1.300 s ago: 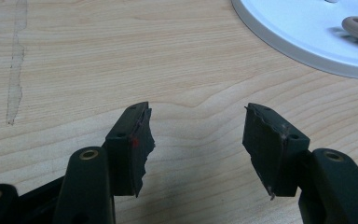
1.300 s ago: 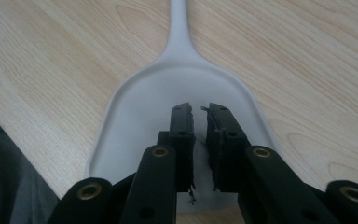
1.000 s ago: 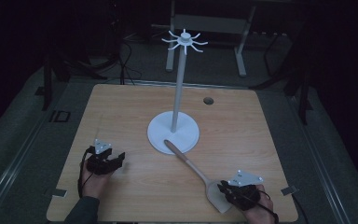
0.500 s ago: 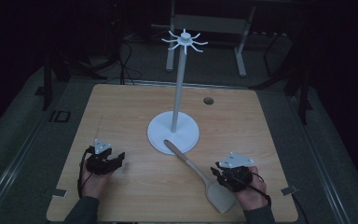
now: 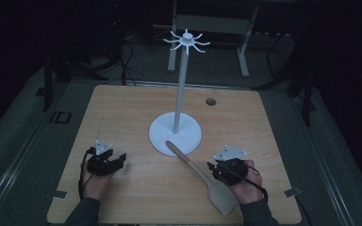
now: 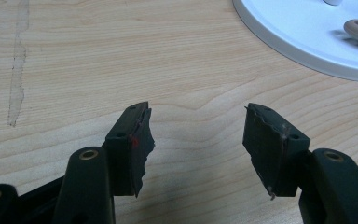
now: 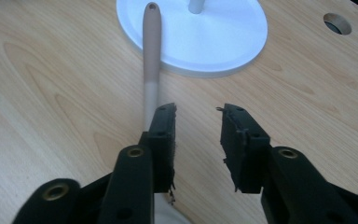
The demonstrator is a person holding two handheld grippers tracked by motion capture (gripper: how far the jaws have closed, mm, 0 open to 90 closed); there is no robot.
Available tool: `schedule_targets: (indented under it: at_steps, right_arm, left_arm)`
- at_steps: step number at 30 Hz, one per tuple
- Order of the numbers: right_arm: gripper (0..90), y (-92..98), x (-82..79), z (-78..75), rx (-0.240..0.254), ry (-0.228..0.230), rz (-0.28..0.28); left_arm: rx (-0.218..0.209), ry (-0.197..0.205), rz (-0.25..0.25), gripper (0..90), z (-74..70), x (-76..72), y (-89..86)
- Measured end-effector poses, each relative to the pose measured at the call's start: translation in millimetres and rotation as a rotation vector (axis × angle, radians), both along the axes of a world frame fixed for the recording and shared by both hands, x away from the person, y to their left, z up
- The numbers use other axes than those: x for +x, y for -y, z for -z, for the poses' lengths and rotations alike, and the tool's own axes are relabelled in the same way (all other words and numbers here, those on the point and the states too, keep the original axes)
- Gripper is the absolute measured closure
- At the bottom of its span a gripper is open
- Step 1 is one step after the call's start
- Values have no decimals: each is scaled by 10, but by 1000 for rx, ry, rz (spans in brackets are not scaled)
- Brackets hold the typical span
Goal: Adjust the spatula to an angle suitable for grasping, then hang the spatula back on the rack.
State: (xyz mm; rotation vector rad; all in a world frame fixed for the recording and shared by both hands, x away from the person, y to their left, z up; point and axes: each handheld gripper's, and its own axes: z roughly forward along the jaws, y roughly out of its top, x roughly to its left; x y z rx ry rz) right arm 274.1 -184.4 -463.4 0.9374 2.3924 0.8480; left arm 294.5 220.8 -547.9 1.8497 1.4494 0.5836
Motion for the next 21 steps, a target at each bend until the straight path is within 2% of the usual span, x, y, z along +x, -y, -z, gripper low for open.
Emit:
schedule_targets:
  at_steps: [6,14,21]
  right_arm:
    - [607,-48,76,-59,-6,-20,14]
    - [539,-142,192,-91,-46,-60,9]
    - [537,-202,314,-66,-66,-119,-5]
  left_arm:
    - [3,0,1,417,-1,2,11]
    - [0,1,-1,417,0,4,9]
    - [3,1,3,417,-1,0,11]
